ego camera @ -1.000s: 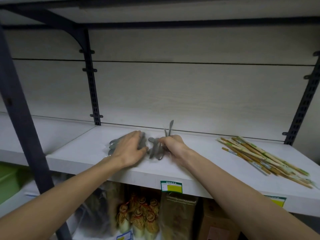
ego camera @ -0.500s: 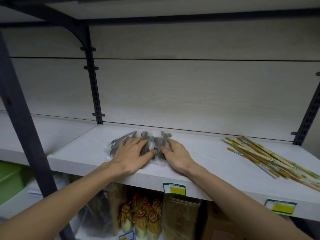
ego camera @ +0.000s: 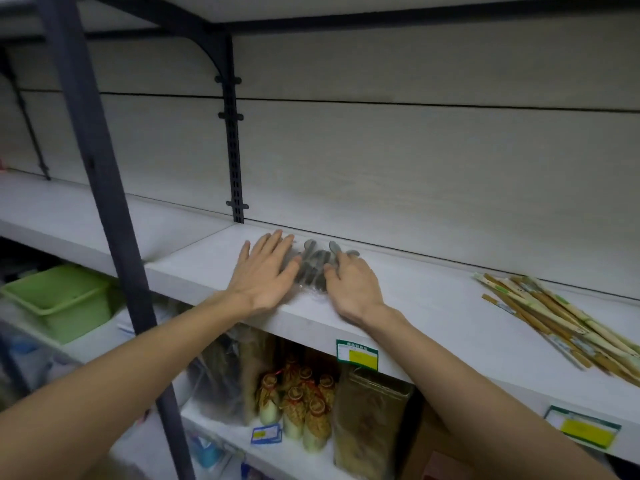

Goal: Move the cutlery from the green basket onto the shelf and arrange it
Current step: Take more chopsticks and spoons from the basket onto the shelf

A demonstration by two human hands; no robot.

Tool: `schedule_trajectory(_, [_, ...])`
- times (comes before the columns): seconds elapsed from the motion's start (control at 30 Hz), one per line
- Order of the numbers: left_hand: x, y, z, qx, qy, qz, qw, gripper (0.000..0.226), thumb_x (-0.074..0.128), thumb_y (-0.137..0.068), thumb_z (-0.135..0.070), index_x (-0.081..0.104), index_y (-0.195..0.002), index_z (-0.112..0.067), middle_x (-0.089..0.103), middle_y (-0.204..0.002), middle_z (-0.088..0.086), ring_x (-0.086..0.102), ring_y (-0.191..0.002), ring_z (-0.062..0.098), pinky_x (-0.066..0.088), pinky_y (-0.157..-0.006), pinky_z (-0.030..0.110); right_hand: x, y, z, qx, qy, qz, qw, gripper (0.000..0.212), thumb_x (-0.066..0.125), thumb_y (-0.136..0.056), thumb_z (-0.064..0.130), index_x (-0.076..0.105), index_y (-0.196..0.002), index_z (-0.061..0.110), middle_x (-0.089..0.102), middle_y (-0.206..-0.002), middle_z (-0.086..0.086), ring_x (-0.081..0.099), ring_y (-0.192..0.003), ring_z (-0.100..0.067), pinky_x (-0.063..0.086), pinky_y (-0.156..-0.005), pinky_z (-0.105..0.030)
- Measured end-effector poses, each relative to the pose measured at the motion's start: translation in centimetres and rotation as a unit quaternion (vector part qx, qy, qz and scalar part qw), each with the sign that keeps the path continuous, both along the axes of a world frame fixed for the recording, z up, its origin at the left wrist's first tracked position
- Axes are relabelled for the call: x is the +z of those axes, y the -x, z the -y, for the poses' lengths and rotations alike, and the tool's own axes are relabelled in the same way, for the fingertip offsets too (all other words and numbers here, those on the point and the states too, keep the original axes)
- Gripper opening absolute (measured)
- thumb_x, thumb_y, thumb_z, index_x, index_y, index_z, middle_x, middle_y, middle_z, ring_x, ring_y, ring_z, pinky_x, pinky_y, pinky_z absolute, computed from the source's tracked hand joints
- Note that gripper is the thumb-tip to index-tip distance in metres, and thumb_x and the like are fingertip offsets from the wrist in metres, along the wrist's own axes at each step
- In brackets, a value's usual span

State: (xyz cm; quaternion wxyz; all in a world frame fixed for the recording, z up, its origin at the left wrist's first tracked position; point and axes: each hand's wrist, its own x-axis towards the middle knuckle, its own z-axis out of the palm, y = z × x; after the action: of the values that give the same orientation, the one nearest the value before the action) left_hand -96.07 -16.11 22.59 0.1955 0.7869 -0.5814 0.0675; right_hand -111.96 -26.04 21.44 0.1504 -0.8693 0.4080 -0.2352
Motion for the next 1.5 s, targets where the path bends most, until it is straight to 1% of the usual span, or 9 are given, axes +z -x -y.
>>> schedule_trajectory(0.27, [-3.7, -6.0, -8.8, -0.017, 0.168, 0.087, 0.982, 0.044, 0.042, -0.103, -0.04, 0.046, -0.143, -0.02, 0.042, -0.153, 0.002, 0.037, -0.14, 0.019, 0.028, -0.118, 0.045, 0.7, -1.8, -6.7, 0.055, 0.138, 0.065, 0.987, 0.053, 0.047, -0.101, 0.036, 0.043, -0.147, 0.01, 0.038, -0.155, -0.014, 0.027, -0.147, -0.034, 0.021, -0.122, -0.046])
schedule_trajectory(0.43, [-5.0, -13.7, -15.3, -0.002, 0.201, 0.162, 0.966, 0.027, 0.051, -0.098, -0.029, 0.062, -0.119, -0.017, 0.064, -0.117, -0.001, 0.06, -0.106, 0.019, 0.042, -0.088, 0.036, 0.5, -9.8, -13.8, 0.16, 0.162, 0.142, 0.963, 0.042, 0.051, -0.099, 0.029, 0.053, -0.139, 0.015, 0.051, -0.144, -0.002, 0.041, -0.137, -0.019, 0.036, -0.114, -0.036])
schedule_trajectory(0.6, [-5.7, -26.2, -21.6, 0.059, 0.106, 0.166, 0.979, 0.027, 0.043, -0.095, -0.042, 0.062, -0.09, -0.023, 0.066, -0.077, -0.004, 0.065, -0.07, 0.022, 0.041, -0.052, 0.032, -2.9, -21.8, -20.5, 0.247, 0.131, 0.104, 0.954, 0.033, 0.05, -0.1, 0.027, 0.057, -0.131, 0.021, 0.06, -0.13, 0.003, 0.052, -0.118, -0.015, 0.043, -0.096, -0.029])
schedule_trajectory(0.7, [-6.5, -34.6, -24.0, 0.082, 0.01, 0.159, 0.984, 0.05, 0.03, -0.091, -0.056, 0.065, -0.103, -0.022, 0.069, -0.095, 0.0, 0.067, -0.085, 0.025, 0.051, -0.062, 0.035, -6.0, -30.3, -22.8, 0.253, 0.079, 0.047, 0.963, 0.041, 0.048, -0.101, 0.031, 0.05, -0.139, 0.018, 0.056, -0.137, 0.0, 0.049, -0.125, -0.019, 0.043, -0.1, -0.033])
schedule_trajectory(0.77, [-7.7, -40.2, -25.4, 0.107, -0.074, 0.134, 0.982, 0.07, 0.02, -0.091, -0.064, 0.06, -0.126, -0.019, 0.064, -0.123, 0.006, 0.063, -0.108, 0.028, 0.053, -0.082, 0.039, -8.4, -36.2, -23.3, 0.251, 0.042, -0.02, 0.967, 0.049, 0.048, -0.101, 0.035, 0.043, -0.144, 0.014, 0.05, -0.142, -0.007, 0.043, -0.131, -0.024, 0.039, -0.106, -0.036])
schedule_trajectory(0.83, [-9.3, -44.9, -26.6, 0.131, -0.173, 0.113, 0.97, 0.075, 0.018, -0.096, -0.068, 0.041, -0.149, -0.021, 0.044, -0.152, 0.007, 0.045, -0.136, 0.028, 0.04, -0.109, 0.044, -10.5, -41.6, -23.3, 0.235, 0.017, -0.079, 0.969, 0.056, 0.048, -0.1, 0.041, 0.039, -0.146, 0.01, 0.046, -0.145, -0.013, 0.04, -0.134, -0.03, 0.036, -0.11, -0.04])
schedule_trajectory(0.9, [-10.8, -48.6, -27.6, 0.143, -0.242, 0.099, 0.955, 0.074, 0.018, -0.1, -0.067, 0.024, -0.159, -0.024, 0.024, -0.165, 0.005, 0.026, -0.15, 0.026, 0.023, -0.12, 0.043, -12.4, -45.9, -23.2, 0.211, -0.005, -0.127, 0.969, 0.06, 0.045, -0.101, 0.046, 0.036, -0.148, 0.009, 0.042, -0.149, -0.015, 0.035, -0.138, -0.032, 0.034, -0.112, -0.043])
schedule_trajectory(1.13, [-14.0, -58.0, -28.7, 0.134, -0.4, -0.028, 0.906, 0.081, 0.018, -0.097, -0.073, 0.001, -0.162, -0.027, 0.0, -0.17, 0.003, 0.006, -0.156, 0.026, 0.01, -0.125, 0.047, -17.8, -55.4, -23.4, 0.215, -0.024, -0.263, 0.94, 0.065, 0.036, -0.103, 0.051, 0.029, -0.153, 0.009, 0.033, -0.157, -0.014, 0.019, -0.149, -0.033, 0.026, -0.117, -0.046])
schedule_trajectory(1.5, [-19.1, -75.3, -22.1, 0.058, -0.375, -0.003, 0.925, 0.063, 0.024, -0.107, -0.05, 0.015, -0.161, -0.018, 0.016, -0.168, 0.005, 0.02, -0.152, 0.024, 0.018, -0.123, 0.037, -23.4, -74.2, -19.4, 0.199, -0.073, -0.139, 0.967, 0.053, 0.039, -0.107, 0.035, 0.037, -0.149, 0.002, 0.04, -0.152, -0.019, 0.035, -0.142, -0.033, 0.028, -0.116, -0.036])
